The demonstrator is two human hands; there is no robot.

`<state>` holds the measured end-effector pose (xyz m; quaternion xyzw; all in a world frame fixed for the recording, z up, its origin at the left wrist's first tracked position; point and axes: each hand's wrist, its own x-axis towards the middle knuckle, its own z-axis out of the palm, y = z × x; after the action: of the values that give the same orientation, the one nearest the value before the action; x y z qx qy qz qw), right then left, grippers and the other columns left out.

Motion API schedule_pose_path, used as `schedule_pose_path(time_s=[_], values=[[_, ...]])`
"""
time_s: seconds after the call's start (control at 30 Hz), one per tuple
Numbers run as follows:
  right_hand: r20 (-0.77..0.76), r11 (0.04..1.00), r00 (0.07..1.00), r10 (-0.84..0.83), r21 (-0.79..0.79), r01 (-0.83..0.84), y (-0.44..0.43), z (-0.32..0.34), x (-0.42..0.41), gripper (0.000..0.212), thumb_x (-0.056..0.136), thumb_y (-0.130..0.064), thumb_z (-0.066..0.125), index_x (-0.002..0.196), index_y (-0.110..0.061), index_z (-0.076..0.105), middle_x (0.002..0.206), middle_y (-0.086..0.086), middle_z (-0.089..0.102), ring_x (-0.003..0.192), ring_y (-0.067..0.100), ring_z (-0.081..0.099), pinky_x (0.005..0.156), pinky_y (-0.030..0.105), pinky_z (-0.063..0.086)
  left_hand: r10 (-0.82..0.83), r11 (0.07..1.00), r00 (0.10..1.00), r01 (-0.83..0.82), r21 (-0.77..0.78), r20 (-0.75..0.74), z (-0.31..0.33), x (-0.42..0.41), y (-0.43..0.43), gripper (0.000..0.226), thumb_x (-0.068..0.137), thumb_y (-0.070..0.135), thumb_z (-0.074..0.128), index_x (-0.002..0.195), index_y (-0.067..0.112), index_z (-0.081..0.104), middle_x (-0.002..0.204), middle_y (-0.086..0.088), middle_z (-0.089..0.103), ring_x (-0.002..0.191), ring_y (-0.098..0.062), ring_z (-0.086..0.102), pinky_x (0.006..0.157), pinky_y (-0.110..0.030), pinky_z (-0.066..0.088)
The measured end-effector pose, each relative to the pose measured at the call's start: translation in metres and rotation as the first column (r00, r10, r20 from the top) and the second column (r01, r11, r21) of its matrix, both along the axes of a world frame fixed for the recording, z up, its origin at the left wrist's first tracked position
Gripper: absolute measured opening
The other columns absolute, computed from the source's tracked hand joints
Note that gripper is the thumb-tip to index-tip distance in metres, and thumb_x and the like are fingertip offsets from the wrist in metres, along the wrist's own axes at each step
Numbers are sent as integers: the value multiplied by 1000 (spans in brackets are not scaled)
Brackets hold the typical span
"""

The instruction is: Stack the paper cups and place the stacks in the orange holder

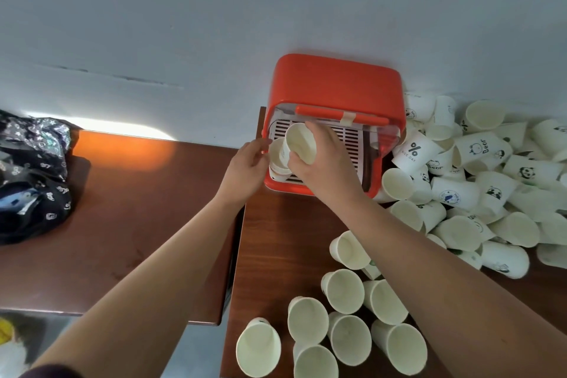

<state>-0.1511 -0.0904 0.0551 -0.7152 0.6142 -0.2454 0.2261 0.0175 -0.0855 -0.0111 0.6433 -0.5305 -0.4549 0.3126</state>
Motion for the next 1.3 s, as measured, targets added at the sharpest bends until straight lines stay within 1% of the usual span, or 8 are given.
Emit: schedule_pose_path(time_s=[0.2, 0.33, 0.4, 0.6, 0.73, 0.93, 1.13, 1.3], values=[[109, 998, 992, -57, -32, 61, 6, 4, 9, 52, 86, -30, 69, 133, -15, 51, 129, -3, 57, 118, 9, 49, 98, 8, 34, 77, 996, 985, -68, 64, -157, 5, -7, 6, 38, 104, 40, 37, 130, 30, 62, 124, 13, 66, 118, -5, 60, 106, -37, 47], [-22, 990, 1000, -22, 142, 25, 8, -6, 10, 63, 89, -40, 66, 143, -17, 42, 139, 1, 53, 126, 17, 49, 106, 31, 41, 131, 990, 963, -114, 84, -237, 9, -8, 13, 40, 106, 48, 33, 129, 33, 63, 118, 14, 70, 111, -2, 65, 100, -31, 52], [-66, 975, 998, 21, 221, -6, 6, -17, 7, 66, 91, -38, 65, 147, -18, 37, 144, 0, 49, 132, 19, 46, 108, 32, 38, 94, 993, 960, -73, 89, -262, 10, -8, 14, 42, 105, 53, 35, 125, 34, 66, 115, 14, 72, 107, -2, 67, 96, -29, 54], [-94, 933, 989, 117, 350, -78, 0, -35, 1, 82, 88, -30, 72, 155, -22, 24, 156, -1, 37, 141, 19, 38, 114, 34, 32, -105, 994, 992, 106, -12, 68, -8, -2, 8, 48, 101, 25, 55, 149, 27, 45, 140, 3, 57, 128, -15, 53, 107, -30, 43], [-113, 937, 987, 112, 344, -67, -4, -32, 4, 86, 86, -33, 74, 154, -22, 23, 154, 0, 39, 138, 21, 41, 111, 34, 36, -90, 996, 989, 92, -16, 114, -7, -5, 7, 49, 103, 24, 52, 151, 24, 42, 144, 2, 56, 130, -17, 52, 110, -36, 43], [-52, 968, 998, 36, 251, -22, 27, -9, -20, 69, 87, -35, 71, 145, -16, 39, 143, 1, 45, 133, 17, 42, 106, 22, 29, -45, 998, 982, 52, -35, 182, 8, 7, 28, 38, 98, 36, 53, 134, 21, 54, 127, 7, 60, 116, -11, 57, 93, -25, 46], [-118, 931, 984, 134, 355, -84, 107, 7, -61, 59, 90, -38, 67, 141, -19, 44, 145, -1, 42, 135, 16, 40, 111, 36, 39, -94, 996, 962, 93, 17, 254, 39, 12, 101, 25, 99, 25, 54, 123, 18, 60, 116, 5, 60, 100, -5, 56, 77, -10, 36], [-119, 875, 953, 280, 440, -203, 175, -1, -74, 63, 90, -39, 65, 145, -21, 41, 148, -5, 36, 137, 14, 37, 112, 34, 36, -126, 991, 955, 108, 79, 270, 47, 7, 181, 18, 98, 20, 56, 114, 16, 64, 110, 1, 63, 91, -2, 57, 73, 0, 37]])
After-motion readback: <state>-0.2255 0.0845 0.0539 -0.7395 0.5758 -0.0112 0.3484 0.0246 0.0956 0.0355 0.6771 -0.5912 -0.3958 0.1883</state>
